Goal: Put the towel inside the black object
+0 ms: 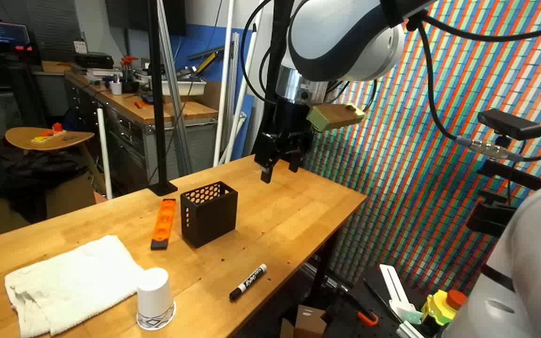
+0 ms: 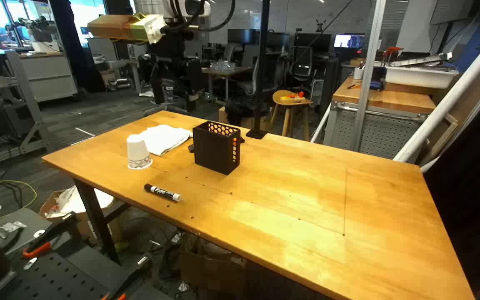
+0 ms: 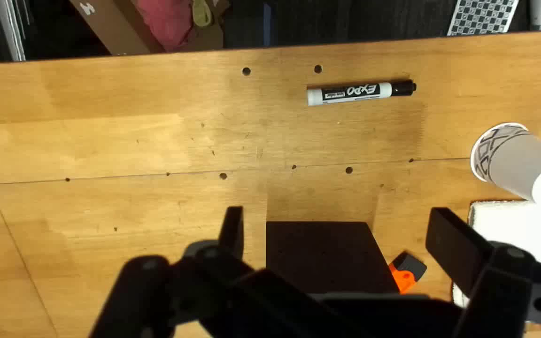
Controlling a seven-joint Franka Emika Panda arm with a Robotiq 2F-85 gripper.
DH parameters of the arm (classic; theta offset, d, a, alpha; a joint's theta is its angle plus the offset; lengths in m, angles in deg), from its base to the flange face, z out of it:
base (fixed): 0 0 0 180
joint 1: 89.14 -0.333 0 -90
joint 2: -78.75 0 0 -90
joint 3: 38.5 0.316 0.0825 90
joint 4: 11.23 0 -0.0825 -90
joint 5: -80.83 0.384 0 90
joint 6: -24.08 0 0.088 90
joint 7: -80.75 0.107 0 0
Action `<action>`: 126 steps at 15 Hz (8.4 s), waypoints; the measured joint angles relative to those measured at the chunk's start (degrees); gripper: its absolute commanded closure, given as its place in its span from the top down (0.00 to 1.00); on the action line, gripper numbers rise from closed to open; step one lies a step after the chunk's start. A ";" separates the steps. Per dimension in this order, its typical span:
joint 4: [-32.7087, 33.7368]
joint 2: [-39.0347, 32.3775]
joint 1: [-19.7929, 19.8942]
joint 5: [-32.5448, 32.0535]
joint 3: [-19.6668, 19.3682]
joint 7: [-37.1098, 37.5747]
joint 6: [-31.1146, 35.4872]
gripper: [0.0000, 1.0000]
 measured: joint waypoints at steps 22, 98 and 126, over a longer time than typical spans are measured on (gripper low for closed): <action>0.05 0.03 -0.07 0.00 0.01 0.00 -0.04 1.00; 35.64 -38.64 -10.52 -14.85 7.05 -11.65 18.20 0.03; 22.73 -38.05 -11.33 -29.09 -0.43 21.10 18.65 0.03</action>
